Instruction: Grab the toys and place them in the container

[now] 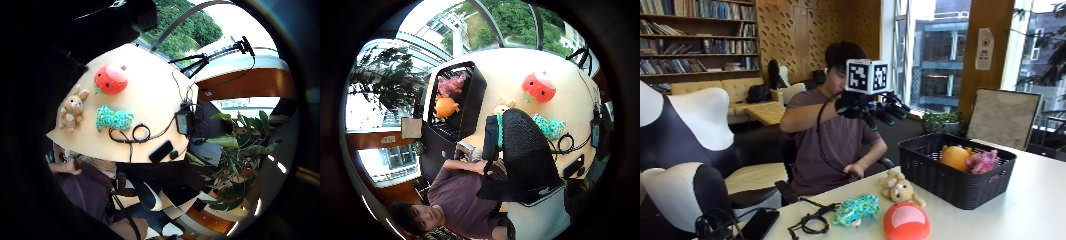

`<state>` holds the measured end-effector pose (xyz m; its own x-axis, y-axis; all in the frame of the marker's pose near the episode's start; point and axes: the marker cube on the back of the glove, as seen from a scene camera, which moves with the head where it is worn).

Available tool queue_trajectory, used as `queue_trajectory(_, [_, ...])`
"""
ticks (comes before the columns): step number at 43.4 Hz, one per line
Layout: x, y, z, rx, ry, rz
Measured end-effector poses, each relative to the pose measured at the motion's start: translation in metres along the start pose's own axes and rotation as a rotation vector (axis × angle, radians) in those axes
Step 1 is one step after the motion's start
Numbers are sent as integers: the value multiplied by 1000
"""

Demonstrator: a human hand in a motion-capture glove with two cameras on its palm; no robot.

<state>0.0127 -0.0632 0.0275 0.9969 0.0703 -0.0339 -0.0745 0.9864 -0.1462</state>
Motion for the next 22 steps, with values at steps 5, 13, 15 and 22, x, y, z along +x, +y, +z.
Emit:
queue_trajectory(5, [4,-44,43,-55,-17,29])
queue_trajectory(13, [30,-111,137,-203,-50,195])
queue_trajectory(15, [31,-115,160,-268,-47,214])
queue_trajectory(22, [35,-125,234,-397,-39,252])
